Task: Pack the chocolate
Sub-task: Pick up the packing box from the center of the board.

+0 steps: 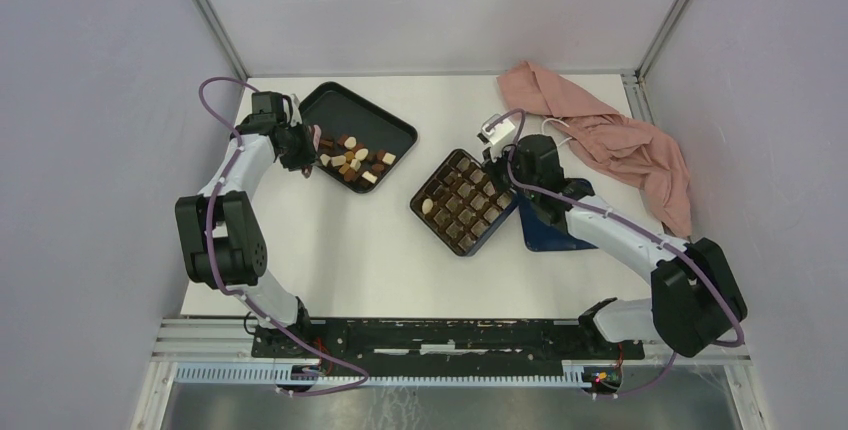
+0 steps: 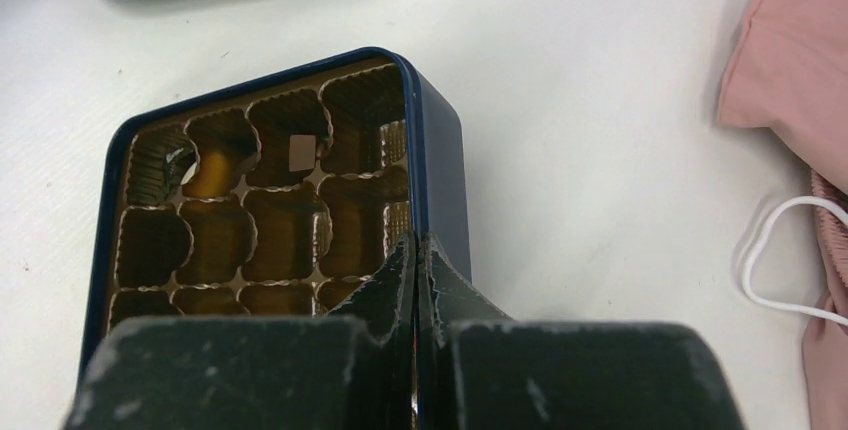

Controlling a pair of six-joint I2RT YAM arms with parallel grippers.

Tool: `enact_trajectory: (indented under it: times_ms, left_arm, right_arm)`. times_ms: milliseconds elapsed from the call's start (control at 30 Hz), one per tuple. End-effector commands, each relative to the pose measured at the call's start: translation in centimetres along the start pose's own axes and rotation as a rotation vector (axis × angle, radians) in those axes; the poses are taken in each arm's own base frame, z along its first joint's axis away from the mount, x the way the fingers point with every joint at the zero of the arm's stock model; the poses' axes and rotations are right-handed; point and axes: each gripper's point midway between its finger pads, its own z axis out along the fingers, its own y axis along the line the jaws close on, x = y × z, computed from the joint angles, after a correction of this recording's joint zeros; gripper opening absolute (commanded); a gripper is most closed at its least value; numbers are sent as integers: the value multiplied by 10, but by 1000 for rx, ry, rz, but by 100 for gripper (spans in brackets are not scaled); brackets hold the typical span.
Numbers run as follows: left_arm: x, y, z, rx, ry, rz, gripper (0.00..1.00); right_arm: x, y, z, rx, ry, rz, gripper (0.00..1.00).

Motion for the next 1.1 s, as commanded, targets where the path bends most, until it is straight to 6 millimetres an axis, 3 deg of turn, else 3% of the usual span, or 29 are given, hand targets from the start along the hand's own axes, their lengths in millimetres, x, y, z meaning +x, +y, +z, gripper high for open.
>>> enact_trajectory:
  times_ms: [0, 100, 400, 667, 1067]
  left_arm:
    - [-19, -10, -17, 31, -90, 50, 2]
    - [-19, -10, -17, 32, -89, 50, 2]
    - [-20, -12, -18, 38, -92, 54, 2]
    - [-22, -14, -22, 47, -102, 55, 2]
    - [-22, -15, -23, 51, -106, 56, 2]
  right_arm:
    - [-28, 6, -7, -14, -121, -65, 0]
    - [-28, 13, -8, -46, -126, -73, 0]
    - [-2, 33, 7, -151, -62, -40, 0]
    - [-29, 34, -11, -156, -179, -105, 0]
    - [-27, 52, -13, -263, -193, -140, 0]
